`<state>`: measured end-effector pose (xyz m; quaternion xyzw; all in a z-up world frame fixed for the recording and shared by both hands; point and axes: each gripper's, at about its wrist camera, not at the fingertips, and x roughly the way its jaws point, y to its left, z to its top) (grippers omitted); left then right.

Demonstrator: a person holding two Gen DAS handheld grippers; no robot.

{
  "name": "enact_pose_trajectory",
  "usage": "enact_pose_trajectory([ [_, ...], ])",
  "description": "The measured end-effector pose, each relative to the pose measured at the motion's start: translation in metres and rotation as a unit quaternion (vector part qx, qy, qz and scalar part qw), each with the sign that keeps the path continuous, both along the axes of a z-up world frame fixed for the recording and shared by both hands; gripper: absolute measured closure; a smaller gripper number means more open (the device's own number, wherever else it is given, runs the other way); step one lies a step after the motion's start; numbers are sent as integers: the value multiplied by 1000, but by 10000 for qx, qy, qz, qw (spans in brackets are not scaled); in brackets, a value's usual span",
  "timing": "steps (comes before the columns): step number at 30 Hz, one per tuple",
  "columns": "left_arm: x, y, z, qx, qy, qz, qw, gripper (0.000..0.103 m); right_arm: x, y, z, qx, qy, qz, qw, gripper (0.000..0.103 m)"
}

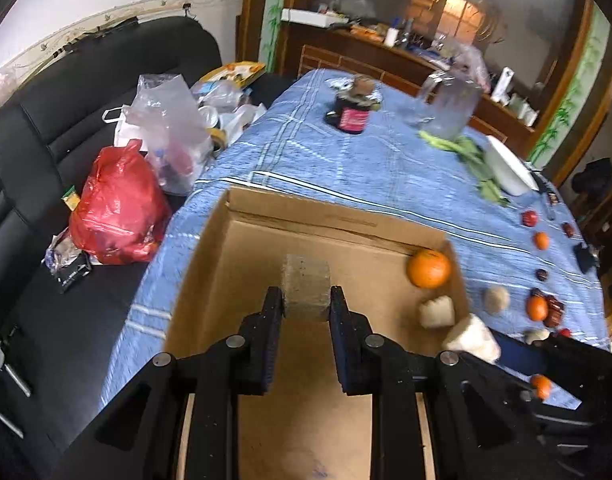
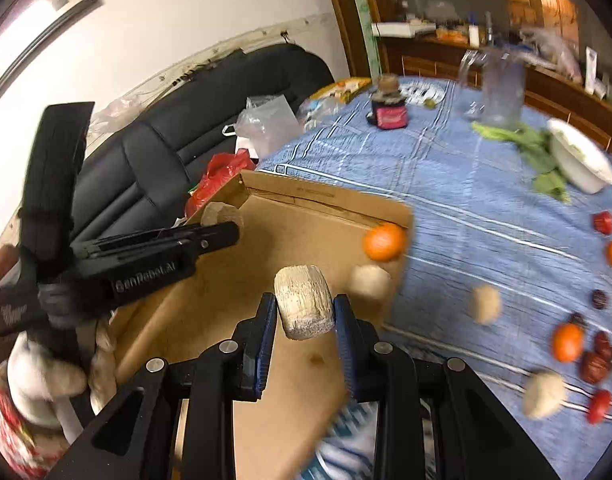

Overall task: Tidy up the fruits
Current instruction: 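Carry both beige pieces into the cardboard box and open both tools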

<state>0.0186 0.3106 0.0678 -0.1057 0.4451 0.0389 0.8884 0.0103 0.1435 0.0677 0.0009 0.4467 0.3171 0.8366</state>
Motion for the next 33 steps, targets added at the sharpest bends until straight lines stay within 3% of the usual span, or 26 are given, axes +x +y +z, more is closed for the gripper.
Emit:
enact_pose_trajectory([
  [5,25,11,-11,203,261,176,9993,81,28,18,-19,133,344,-171,9992,71],
  [11,35,20,-28,140,579,332,9977,80,41,29,-32,6,479,-267,9985,71],
  [24,38,20,-30,247,639,443,9967,79,53,40,-44,-474,530,-359,9968,70],
  [26,38,21,-29,202,640,445,9968,77,53,43,-45,-575,522,-332,9964,70],
  [30,37,21,-26,107,597,451,9971,59,52,47,-47,-686,521,-214,9961,67],
  [33,34,23,-21,17,612,466,9970,58,50,46,-41,-645,371,-253,9969,59],
])
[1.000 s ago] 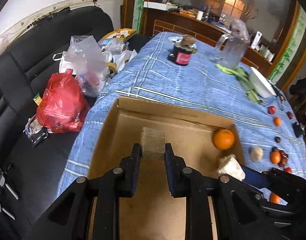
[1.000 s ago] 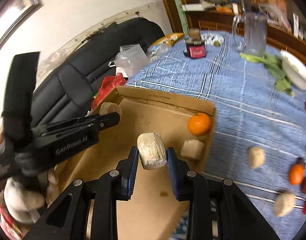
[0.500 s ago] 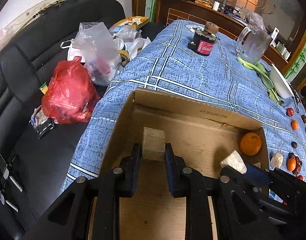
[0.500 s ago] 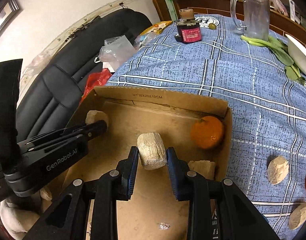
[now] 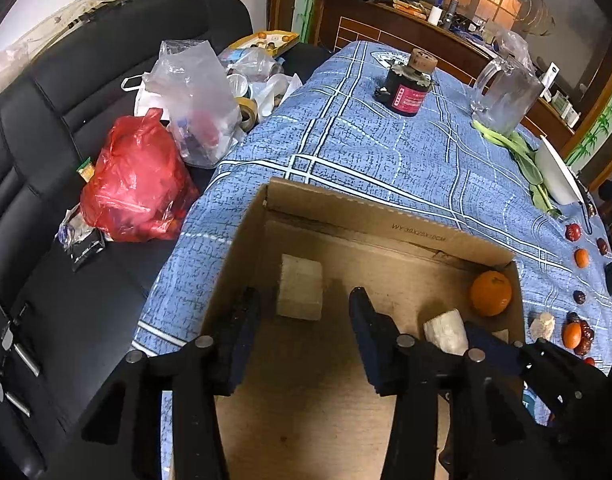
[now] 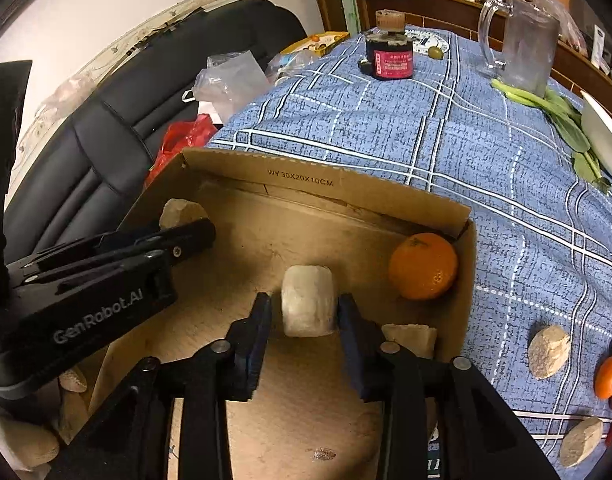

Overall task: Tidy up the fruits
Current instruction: 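Carry both beige pieces into the cardboard box and open both tools, then move both open tools back over the remaining items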

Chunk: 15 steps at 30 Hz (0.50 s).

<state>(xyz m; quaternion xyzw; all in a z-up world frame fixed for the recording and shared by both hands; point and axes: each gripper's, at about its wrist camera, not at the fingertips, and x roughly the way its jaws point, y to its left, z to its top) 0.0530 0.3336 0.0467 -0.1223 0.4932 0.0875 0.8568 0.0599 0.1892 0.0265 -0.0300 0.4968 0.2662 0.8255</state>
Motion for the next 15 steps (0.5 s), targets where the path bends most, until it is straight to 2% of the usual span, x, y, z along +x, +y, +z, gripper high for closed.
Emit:
enact_pose_trajectory([
  [3,-9,3,12,-40,-143,63,9999,57,-7,-5,13,77,-234,-27,9997,56],
  [9,-36,15,41,-228,-508,198,9983,44,-25,-31,48,312,-663,-108,9973,56],
  [12,-53,19,52,-496,-687,231,9961,41,-35,-56,63,564,-737,-267,9953,56],
  [15,-71,16,59,-688,-839,259,9938,38,-49,-88,72,817,-798,-463,9924,50],
])
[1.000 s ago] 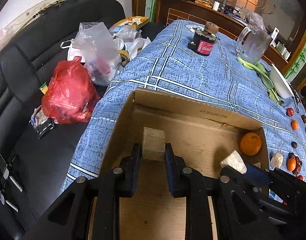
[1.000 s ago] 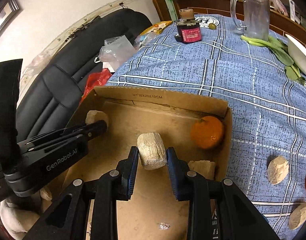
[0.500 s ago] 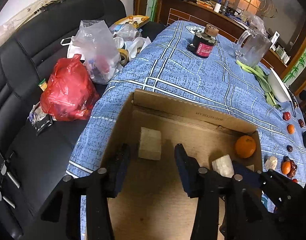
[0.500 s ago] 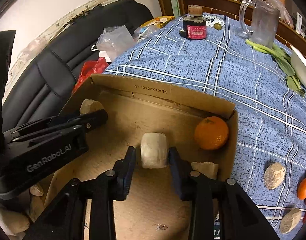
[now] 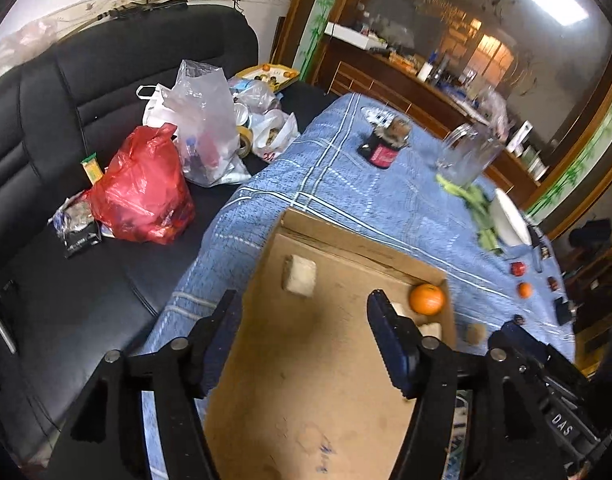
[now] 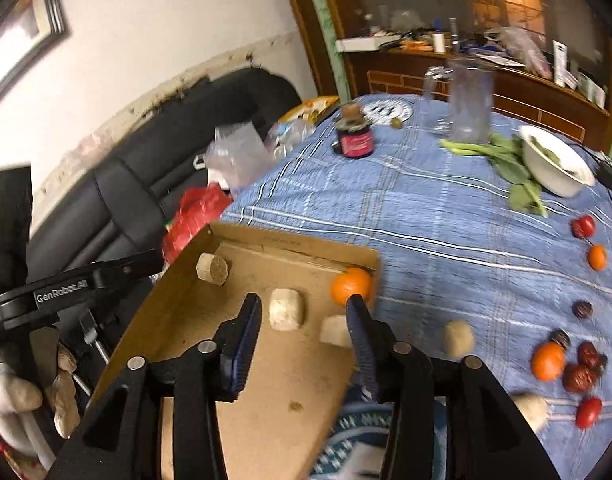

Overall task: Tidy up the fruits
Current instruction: 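Move both open tools back over the remaining items, then grasp an orange with the left tool while the right tool grasps a red tomato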

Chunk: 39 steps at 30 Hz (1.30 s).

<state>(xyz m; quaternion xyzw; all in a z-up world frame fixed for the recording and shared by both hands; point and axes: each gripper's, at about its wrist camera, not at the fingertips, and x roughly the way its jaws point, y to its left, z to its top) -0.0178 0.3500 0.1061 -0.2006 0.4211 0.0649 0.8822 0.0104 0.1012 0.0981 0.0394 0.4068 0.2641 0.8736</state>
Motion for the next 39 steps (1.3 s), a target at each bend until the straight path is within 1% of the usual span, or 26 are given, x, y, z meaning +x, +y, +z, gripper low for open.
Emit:
enact_pose_trajectory([
  [3,-14,-16,4,-101,-147,-136,9997,37,-14,-26,0,190,21,-114,9998,49],
  [7,-23,-58,-1,-253,-219,-559,9979,36,-37,-67,-6,409,123,-308,9986,49],
  [11,-27,-96,-11,-318,-240,-898,9952,36,-61,-102,-10,472,76,-506,9976,49],
  [13,-30,-110,-15,-312,-197,-958,9947,36,-71,-121,-8,489,14,-639,9968,49],
  [16,-37,-130,-16,-427,-209,-1117,9926,36,-85,-153,-6,432,-121,-884,9951,49],
  [20,-46,-160,-11,-291,-307,-1359,9898,36,-92,-194,-9,434,-101,-1277,9908,45],
  [22,-46,-175,-10,-171,-294,-1526,9877,35,-93,-217,-16,492,-11,-1489,9876,45],
  [25,-43,-199,-14,18,-221,-1758,9842,33,-93,-241,-26,567,138,-1713,9835,44],
  [30,-34,-237,-35,133,8,-2131,9769,33,-88,-260,-42,548,296,-1809,9815,45],
  [33,-32,-260,-48,238,109,-2389,9707,33,-83,-265,-50,517,377,-1828,9811,45],
  [36,-30,-282,-60,378,172,-2653,9633,34,-75,-266,-58,434,447,-1821,9813,45],
  [39,-26,-298,-69,501,200,-2800,9585,34,-63,-264,-66,313,544,-1788,9819,45],
])
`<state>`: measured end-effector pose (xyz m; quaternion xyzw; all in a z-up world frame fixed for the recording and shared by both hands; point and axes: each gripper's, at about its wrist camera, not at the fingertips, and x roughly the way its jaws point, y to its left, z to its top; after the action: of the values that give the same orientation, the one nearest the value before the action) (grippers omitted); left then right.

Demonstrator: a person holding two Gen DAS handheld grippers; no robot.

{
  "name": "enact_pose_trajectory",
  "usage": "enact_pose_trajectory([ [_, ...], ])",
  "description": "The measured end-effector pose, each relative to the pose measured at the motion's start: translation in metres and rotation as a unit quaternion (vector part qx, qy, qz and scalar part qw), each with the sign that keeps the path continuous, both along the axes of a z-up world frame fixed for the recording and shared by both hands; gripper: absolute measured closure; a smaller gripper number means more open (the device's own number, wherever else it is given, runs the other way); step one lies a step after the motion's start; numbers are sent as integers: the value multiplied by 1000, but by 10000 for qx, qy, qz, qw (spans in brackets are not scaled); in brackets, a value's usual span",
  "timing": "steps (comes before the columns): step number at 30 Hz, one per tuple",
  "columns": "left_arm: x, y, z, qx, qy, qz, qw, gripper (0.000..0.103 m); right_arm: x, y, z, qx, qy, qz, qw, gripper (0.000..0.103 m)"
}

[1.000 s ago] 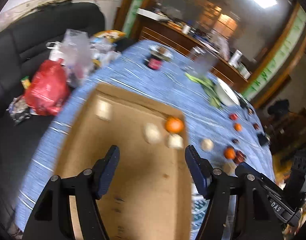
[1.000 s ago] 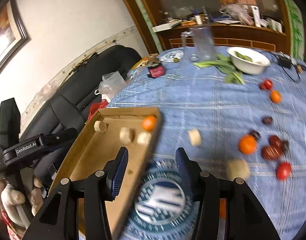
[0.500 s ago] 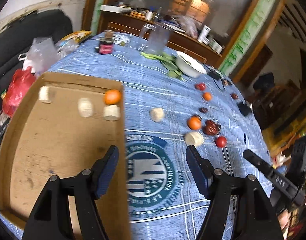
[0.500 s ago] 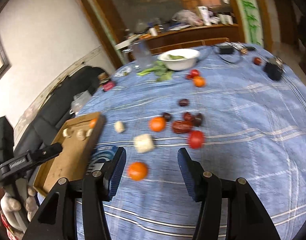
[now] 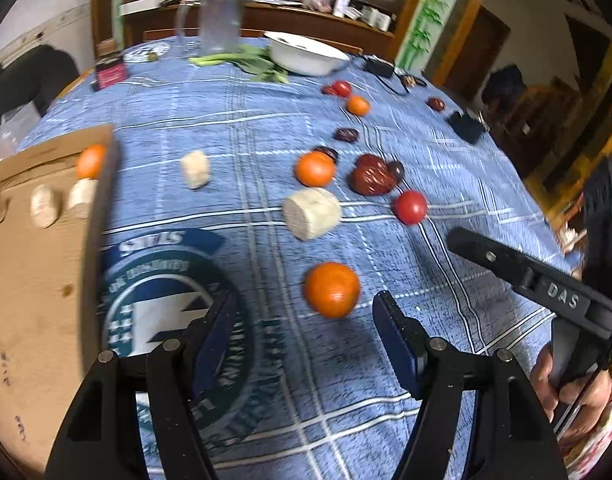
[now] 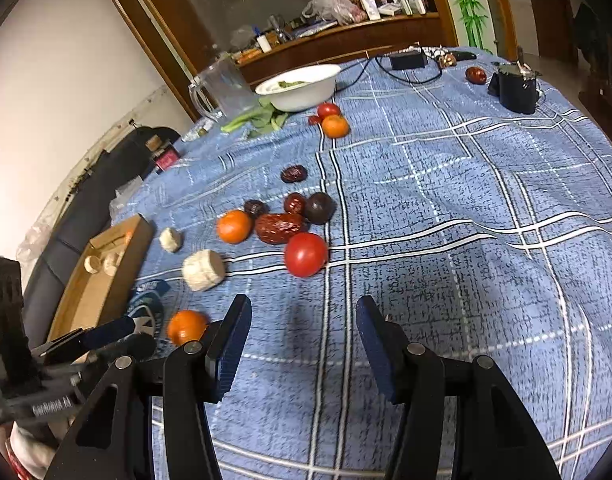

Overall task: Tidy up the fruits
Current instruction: 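Grasp an orange with the left tool while the right tool grasps a red tomato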

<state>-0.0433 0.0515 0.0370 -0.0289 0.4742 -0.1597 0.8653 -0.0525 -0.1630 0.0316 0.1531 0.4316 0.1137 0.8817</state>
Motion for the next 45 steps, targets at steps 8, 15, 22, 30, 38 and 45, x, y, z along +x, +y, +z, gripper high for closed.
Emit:
enact_pose_trajectory([
  [8,18,-17,-17,-115,113,-20,9999,34,27,6,-7,-177,-11,61,9998,45],
  [15,21,-21,-19,-44,-160,48,9999,48,41,2,-10,-223,-134,-62,9996,45],
  [22,20,-15,-22,-420,-378,18,9984,62,44,6,-9,-303,-228,49,9993,45],
  [30,21,-21,-23,-303,-376,-59,9988,64,48,8,-15,-374,-123,102,9992,45],
  [38,18,-37,-23,107,-466,-310,9984,54,44,24,-15,-695,-235,319,9968,59],
  [45,19,-30,-23,86,-477,-93,9988,73,43,25,-14,-694,-280,317,9967,70],
])
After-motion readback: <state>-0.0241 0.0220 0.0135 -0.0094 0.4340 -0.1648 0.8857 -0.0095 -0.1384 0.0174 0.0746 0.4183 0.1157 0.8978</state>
